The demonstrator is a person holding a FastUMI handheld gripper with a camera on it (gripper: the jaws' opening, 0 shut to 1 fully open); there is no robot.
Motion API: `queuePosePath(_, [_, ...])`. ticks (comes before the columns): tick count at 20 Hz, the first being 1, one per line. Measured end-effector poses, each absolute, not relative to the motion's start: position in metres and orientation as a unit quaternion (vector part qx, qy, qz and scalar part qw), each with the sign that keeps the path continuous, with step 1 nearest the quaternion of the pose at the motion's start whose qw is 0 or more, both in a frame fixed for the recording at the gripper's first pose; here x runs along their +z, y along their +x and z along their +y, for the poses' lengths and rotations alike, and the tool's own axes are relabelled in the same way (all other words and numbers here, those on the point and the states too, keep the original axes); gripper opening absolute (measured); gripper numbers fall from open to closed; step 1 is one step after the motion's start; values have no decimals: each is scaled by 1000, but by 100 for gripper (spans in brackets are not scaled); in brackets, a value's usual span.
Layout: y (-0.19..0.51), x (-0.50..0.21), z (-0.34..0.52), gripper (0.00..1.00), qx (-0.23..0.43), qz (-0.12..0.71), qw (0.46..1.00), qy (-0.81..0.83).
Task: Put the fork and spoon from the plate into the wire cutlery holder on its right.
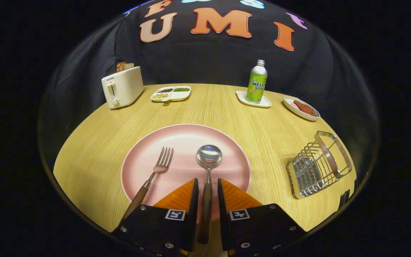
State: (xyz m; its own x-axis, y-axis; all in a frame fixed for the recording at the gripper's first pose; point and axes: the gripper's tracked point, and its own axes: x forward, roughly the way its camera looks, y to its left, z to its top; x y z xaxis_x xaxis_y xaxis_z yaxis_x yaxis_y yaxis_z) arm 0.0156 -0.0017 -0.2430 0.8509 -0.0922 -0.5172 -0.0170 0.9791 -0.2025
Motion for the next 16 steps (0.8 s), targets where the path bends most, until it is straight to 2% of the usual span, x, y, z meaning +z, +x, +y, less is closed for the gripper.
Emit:
queuePosePath(1, [15,-242,-2,27,-22,273,956,-102])
queuePosePath(2, [15,-241,-4,16,-21,272,956,-103])
queuePosePath(4, [15,-238,-3,9,-18,275,956,-102])
queuePosePath(11, [6,-202,1,8,4,269,958,-95])
queuePosePath(13, [6,-190,-2,4,13,259,961,-101])
queuePosePath(16, [2,-197,-11,5,11,273,955,-116])
